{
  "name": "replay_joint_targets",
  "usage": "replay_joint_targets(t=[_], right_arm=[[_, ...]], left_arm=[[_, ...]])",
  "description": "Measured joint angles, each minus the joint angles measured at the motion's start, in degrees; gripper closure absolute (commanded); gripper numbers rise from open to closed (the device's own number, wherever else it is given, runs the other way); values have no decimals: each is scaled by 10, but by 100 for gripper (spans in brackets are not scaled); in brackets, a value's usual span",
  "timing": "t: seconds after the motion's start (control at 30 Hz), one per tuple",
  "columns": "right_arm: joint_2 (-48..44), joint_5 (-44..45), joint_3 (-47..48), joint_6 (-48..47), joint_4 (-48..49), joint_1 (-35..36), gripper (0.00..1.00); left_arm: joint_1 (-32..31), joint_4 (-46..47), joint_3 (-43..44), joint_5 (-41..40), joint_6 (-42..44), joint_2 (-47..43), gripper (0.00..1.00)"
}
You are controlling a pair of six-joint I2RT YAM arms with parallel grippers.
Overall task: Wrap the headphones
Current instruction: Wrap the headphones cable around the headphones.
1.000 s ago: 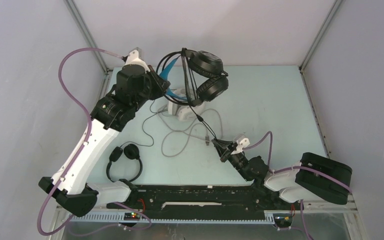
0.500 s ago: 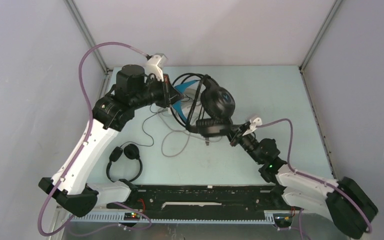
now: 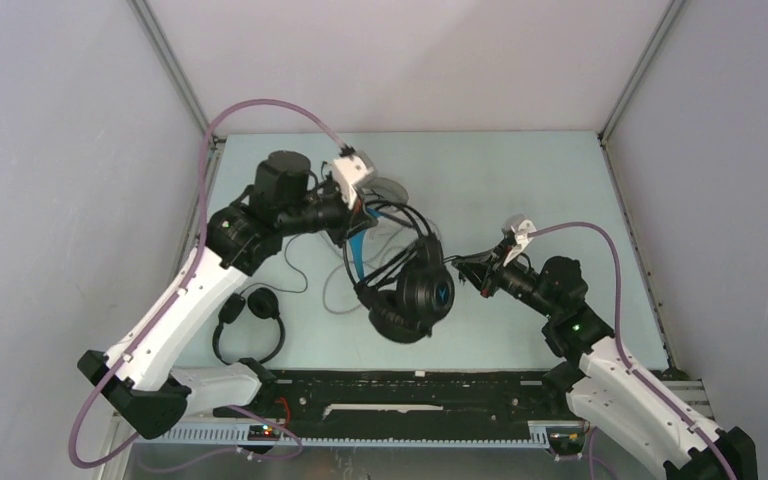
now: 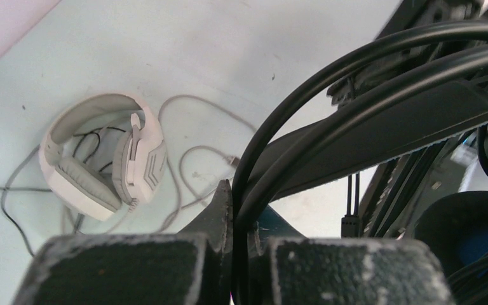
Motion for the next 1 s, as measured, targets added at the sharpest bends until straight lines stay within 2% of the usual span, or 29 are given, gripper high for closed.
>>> replay_joint_targets(t=[0.17,0.37,0.67,1.0], right_arm=[[2,-40,78,9,-134,-9,100],[11,-73,144,47,-233,-33,100],[-15,-124,166,136,-265,-42,100],[-13,-119,166,246,-248,-47,100]], left_arm=[[-59,4,-28,-37,104,-4,100],[-78,21,-28,-120,165,3,100],[-115,69,-62,-229,201,23,100],[-155,154,-100,-309,250,22,100]])
